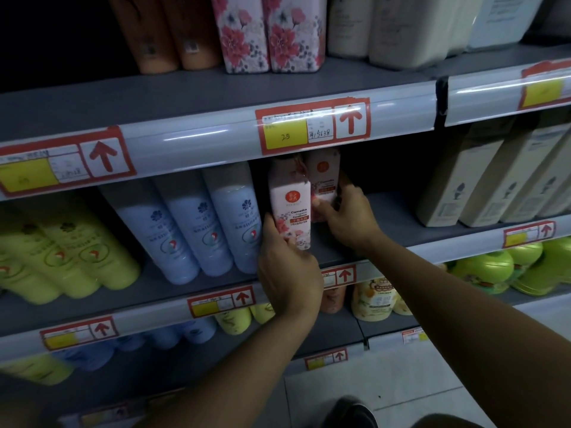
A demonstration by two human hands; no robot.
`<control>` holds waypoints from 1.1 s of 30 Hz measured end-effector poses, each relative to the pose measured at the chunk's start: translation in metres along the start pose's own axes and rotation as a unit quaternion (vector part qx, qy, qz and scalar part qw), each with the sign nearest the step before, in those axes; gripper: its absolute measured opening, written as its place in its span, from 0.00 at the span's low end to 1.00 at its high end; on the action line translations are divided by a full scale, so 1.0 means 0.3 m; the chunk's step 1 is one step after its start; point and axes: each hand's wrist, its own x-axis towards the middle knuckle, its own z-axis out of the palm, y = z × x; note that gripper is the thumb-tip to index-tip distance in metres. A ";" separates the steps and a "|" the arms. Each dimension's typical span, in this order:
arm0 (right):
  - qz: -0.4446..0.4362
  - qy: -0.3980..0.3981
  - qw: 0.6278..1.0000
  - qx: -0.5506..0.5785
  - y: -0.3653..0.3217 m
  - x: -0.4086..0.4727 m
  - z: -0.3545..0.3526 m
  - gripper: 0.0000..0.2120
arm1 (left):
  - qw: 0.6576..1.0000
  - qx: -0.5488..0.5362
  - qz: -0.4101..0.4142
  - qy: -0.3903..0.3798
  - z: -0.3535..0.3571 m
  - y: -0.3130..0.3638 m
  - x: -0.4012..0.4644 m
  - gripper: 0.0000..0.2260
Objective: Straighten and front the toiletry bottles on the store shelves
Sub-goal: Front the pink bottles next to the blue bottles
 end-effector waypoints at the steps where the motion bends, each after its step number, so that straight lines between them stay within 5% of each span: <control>1: 0.002 -0.001 1.000 0.003 -0.004 0.000 0.001 0.18 | 1.000 0.001 0.008 -0.004 -0.006 -0.004 -0.006 0.27; 15: 0.033 0.010 0.997 -0.070 -0.070 -0.088 -0.048 0.17 | 0.993 -0.095 0.064 0.007 -0.172 0.008 -0.043 0.21; 33: -0.087 0.087 0.978 -0.167 -0.493 -0.331 -0.354 0.06 | 0.976 -0.147 0.155 0.048 -0.639 0.251 -0.006 0.14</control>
